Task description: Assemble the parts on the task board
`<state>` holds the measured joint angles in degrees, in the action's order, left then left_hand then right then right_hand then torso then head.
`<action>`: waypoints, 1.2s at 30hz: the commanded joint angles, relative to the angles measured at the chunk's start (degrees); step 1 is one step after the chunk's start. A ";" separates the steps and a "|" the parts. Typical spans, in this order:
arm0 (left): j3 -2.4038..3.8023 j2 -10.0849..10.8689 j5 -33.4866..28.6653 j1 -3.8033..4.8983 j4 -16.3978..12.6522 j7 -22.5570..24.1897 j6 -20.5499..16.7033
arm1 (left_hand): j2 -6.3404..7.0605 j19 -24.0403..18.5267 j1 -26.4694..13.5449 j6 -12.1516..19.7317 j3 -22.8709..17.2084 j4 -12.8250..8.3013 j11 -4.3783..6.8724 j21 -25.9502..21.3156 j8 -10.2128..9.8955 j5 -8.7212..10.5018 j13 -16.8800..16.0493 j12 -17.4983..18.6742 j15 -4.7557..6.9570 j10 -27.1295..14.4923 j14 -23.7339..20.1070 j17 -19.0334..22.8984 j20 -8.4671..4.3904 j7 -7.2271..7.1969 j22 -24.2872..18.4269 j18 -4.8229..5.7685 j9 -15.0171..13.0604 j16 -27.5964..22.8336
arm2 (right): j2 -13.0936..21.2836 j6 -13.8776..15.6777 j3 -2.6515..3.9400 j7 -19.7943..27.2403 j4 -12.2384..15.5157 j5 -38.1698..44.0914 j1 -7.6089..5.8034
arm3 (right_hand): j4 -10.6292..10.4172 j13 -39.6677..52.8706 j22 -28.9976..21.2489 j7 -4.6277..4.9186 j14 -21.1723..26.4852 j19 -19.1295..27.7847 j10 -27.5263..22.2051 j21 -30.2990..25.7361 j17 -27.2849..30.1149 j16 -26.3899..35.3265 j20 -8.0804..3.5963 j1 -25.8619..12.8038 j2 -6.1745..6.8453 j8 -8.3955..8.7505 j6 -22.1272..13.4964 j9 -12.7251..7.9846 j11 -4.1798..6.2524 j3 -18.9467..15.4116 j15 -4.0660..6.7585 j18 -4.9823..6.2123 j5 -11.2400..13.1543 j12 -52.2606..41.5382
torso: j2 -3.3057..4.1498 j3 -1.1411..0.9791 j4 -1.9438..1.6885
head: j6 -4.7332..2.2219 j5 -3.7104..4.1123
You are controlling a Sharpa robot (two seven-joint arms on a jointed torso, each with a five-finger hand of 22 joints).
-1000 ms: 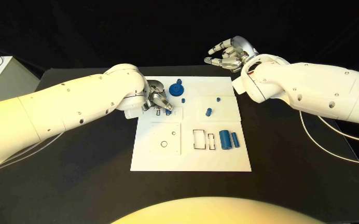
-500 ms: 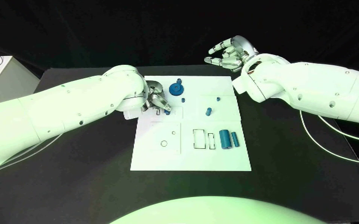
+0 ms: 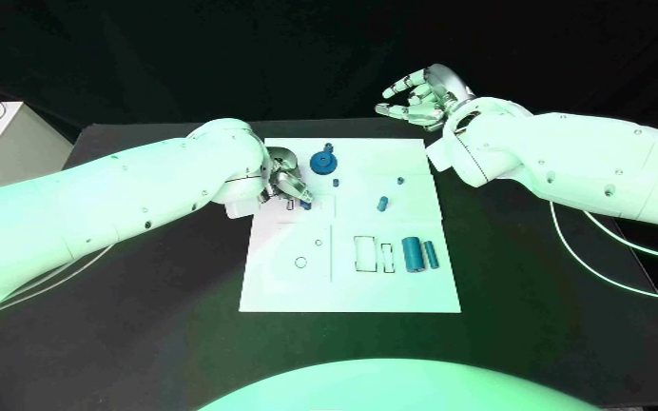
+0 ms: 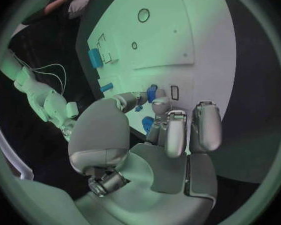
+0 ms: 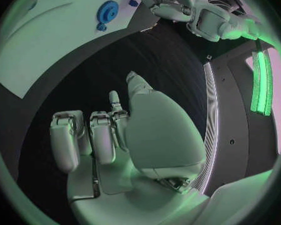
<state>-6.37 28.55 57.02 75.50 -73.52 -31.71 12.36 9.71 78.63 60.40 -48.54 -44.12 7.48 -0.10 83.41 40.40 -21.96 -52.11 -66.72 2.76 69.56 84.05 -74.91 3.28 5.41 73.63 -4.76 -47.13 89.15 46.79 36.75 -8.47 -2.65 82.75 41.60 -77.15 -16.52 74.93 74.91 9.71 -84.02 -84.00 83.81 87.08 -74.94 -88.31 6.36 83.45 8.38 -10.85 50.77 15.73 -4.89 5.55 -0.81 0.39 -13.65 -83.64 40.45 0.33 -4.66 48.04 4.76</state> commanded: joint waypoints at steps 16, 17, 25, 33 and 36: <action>-0.01 -0.67 0.35 -0.01 -0.08 -0.36 1.58 | -0.19 0.39 0.15 -1.48 -10.87 -11.10 0.19 0.25 0.29 -0.59 -0.24 -0.45 0.55 0.50 5.63 -14.32 -0.15 -1.19 0.16 1.04 -0.05 0.47 | -0.03 -0.98 0.00 0.33 -0.02 0.48 0.10 | 0.06 9.30 12.81 0.00 -4.72 -4.56 -0.22 -0.31 -10.15 0.34 -0.15 -0.70 0.11 -0.28 -0.39 -0.05 0.03 0.42 0.38 0.45 -0.20 0.38 | 0.08 0.04 0.05 | 0.49 0.19; -0.02 -0.71 0.35 -0.01 -0.04 -0.38 1.63 | -0.15 0.44 0.12 -1.53 -10.85 -11.12 0.20 0.28 0.28 -0.69 -0.29 -0.48 0.57 0.56 5.66 -14.38 -0.16 -1.20 0.22 1.06 -0.05 0.50 | -0.03 -0.98 0.00 0.33 -0.01 0.48 0.10 | 0.06 9.30 12.81 0.00 -4.72 -4.56 -0.22 -0.31 -10.15 0.34 -0.15 -0.70 0.11 -0.28 -0.39 -0.05 0.03 0.42 0.38 0.45 -0.20 0.38 | 0.07 0.04 0.04 | 0.52 0.20; -0.09 -1.13 0.44 -0.05 0.26 -0.66 2.27 | 0.00 0.56 -0.06 -1.79 -10.74 -11.13 0.28 0.35 0.23 -1.36 -0.54 -0.65 0.63 0.91 5.75 -14.59 -0.22 -1.28 0.37 1.09 -0.08 0.60 | -0.06 -1.02 0.00 0.32 -0.03 0.48 0.10 | 0.05 9.30 12.79 0.01 -4.71 -4.55 -0.22 -0.33 -10.12 0.36 -0.14 -0.78 0.12 -0.33 -0.44 -0.05 0.03 0.45 0.37 0.45 -0.18 0.37 | 0.10 -0.02 0.04 | 0.72 0.25; -0.11 -1.38 0.77 -0.05 0.23 -0.82 2.75 | 0.32 0.90 -0.70 -2.49 -9.66 -11.05 0.58 0.54 0.11 -5.66 -1.24 -1.10 0.90 1.93 5.95 -15.09 -0.47 -1.60 0.80 1.18 -0.32 0.85 | -0.11 -1.06 0.00 0.32 -0.09 0.48 0.10 | 0.05 9.30 12.79 0.01 -4.71 -4.55 -0.22 -0.33 -10.12 0.36 -0.14 -0.78 0.12 -0.33 -0.44 -0.05 0.03 0.45 0.37 0.45 -0.18 0.37 | 0.02 -0.02 -0.03 | 1.02 0.28; -0.11 -1.46 0.87 -0.05 0.26 -0.81 2.61 | 0.29 1.18 -0.94 -2.80 -9.18 -10.89 0.69 0.69 0.18 -5.87 -1.88 -1.54 0.98 2.54 5.95 -15.09 -0.53 -1.76 1.19 1.27 -0.41 0.85 | -0.09 -1.06 0.00 0.33 -0.08 0.48 0.10 | 0.05 9.30 12.79 0.01 -4.71 -4.55 -0.22 -0.33 -10.12 0.36 -0.14 -0.78 0.12 -0.33 -0.44 -0.05 0.03 0.45 0.37 0.45 -0.18 0.37 | -0.03 -0.02 0.00 | 1.09 0.29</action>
<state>-6.43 27.42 57.94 75.57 -72.97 -32.94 13.49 10.06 79.45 60.05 -49.50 -43.47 6.84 0.23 83.98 40.59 -27.51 -53.87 -68.06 3.29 71.50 83.95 -74.91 2.87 5.27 74.74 -3.86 -47.40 89.82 46.72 36.51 -8.48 -2.66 82.67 41.61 -77.08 -16.35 74.91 74.93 9.71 -84.02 -84.01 83.81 87.07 -74.92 -88.31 6.36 83.23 8.59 -10.85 50.66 15.73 -4.89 5.72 -0.81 0.39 -13.65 -83.64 40.48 0.30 -4.66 49.07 5.04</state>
